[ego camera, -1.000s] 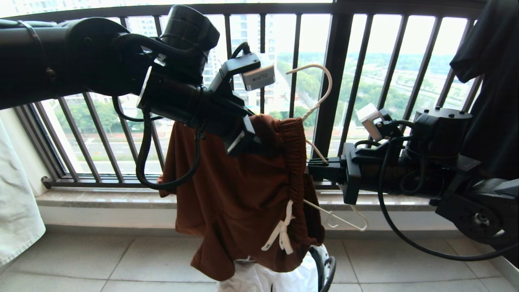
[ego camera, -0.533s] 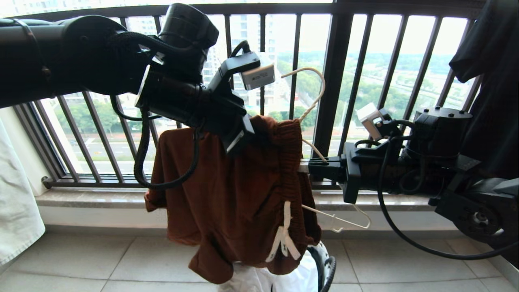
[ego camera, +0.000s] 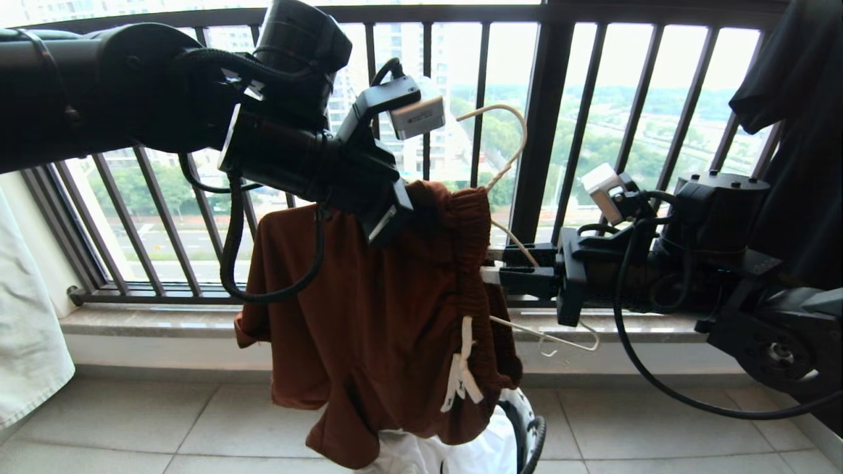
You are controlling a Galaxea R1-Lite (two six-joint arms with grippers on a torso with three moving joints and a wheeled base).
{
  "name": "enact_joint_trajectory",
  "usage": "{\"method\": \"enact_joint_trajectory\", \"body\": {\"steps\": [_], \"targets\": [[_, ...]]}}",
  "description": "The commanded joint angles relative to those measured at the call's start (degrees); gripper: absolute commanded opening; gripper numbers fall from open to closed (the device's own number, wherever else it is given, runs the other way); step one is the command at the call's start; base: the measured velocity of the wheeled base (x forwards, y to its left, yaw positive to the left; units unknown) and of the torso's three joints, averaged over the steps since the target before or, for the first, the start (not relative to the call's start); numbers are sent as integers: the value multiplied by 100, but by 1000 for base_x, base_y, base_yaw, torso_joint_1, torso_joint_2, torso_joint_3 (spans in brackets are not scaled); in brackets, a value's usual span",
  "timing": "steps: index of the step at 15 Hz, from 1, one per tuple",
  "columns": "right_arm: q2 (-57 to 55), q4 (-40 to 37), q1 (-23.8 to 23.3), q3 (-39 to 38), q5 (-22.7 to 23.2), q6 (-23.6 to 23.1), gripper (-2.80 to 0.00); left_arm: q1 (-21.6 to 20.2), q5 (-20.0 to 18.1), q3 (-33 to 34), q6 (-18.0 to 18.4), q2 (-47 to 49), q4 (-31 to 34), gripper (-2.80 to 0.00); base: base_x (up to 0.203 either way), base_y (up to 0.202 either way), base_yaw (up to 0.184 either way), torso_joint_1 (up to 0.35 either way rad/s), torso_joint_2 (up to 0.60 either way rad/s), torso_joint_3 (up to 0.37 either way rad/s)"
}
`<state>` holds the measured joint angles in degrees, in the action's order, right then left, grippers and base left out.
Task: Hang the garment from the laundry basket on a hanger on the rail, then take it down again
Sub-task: Hang the clothes on the clothes rack
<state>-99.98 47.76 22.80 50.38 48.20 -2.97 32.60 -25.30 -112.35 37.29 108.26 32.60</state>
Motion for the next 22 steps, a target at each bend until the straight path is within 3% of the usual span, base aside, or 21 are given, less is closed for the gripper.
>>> {"method": "enact_joint_trajectory", "body": {"steps": [1,6,8,12,13,17,19,22], "targets": [[-46,10,-58,45,-4,-1,0,-57,-10,2,33,-68,9,-280,0,0,0,0,0,0],[-80,-3,-855,441,-13,33,0,-402,-10,11,33,-228,65,-280,0,0,0,0,0,0],[-6,-2,-973,515,-13,103,0,-482,-10,90,41,-321,80,-280,0,0,0,0,0,0],[22,6,-1295,838,-21,890,0,-700,-11,152,41,-483,80,-280,0,0,0,0,0,0],[18,17,-1319,873,-21,1101,-280,-784,-28,203,41,-549,80,-280,0,0,0,0,0,0],[146,-242,-1295,961,-29,1314,-280,-1077,-59,548,24,-783,61,-280,0,0,0,0,0,0],[354,-1929,-1035,1400,-165,1349,-280,-1318,-62,746,16,-968,30,-280,0,0,0,0,0,0],[434,-4546,-107,2536,-1264,1348,-280,-1593,-63,766,6,-1105,25,-280,0,0,0,0,0,0]]}}
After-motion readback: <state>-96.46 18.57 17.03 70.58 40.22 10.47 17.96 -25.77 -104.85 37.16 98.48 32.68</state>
